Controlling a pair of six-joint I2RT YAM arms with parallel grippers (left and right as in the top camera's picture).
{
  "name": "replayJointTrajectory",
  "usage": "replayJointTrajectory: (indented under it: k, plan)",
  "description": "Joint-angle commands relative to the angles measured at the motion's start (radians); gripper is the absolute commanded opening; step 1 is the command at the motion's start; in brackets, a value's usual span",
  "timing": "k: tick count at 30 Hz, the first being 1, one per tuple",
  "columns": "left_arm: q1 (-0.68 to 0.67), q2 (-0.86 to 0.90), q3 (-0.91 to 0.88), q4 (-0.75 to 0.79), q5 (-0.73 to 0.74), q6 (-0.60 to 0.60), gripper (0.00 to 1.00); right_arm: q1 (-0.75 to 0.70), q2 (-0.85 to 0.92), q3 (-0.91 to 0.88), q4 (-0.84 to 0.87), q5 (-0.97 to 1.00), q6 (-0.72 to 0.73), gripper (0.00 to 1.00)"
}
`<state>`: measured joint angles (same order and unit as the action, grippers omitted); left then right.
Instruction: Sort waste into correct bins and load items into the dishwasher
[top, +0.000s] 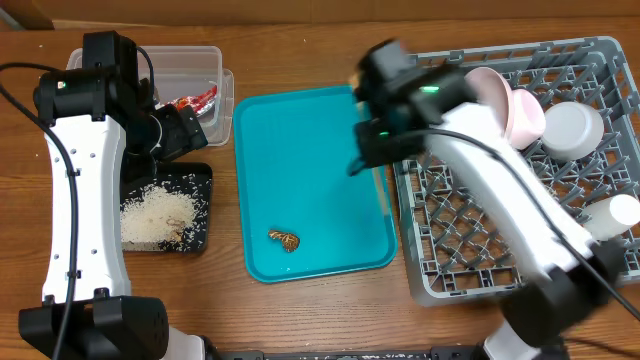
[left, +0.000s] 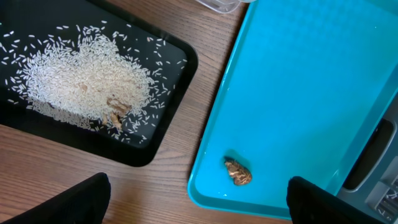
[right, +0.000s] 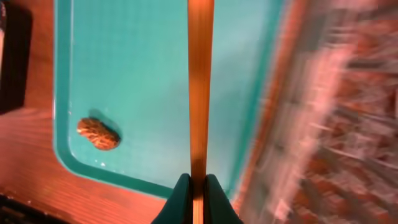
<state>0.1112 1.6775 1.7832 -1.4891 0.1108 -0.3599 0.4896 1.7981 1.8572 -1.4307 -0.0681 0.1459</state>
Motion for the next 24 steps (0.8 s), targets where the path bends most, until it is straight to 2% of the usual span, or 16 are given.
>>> replayJointTrajectory:
  k: [1, 6, 15, 24]
  plan:
    - [-0.007, -0.023, 0.025, 0.003, -0.010, 0.016, 0.92, -0.066, -0.015, 0.002, -0.056, 0.106, -0.033, 0.04]
    - [-0.007, -0.023, 0.025, 0.002, -0.010, 0.016, 0.92, -0.134, -0.013, -0.093, -0.068, 0.105, -0.047, 0.04]
    - [-0.007, -0.023, 0.025, 0.002, -0.010, 0.016, 0.92, -0.150, -0.013, -0.430, 0.157, 0.105, -0.051, 0.04]
    - [-0.007, -0.023, 0.025, 0.002, -0.009, 0.016, 0.92, -0.149, -0.013, -0.494, 0.233, 0.104, -0.066, 0.06]
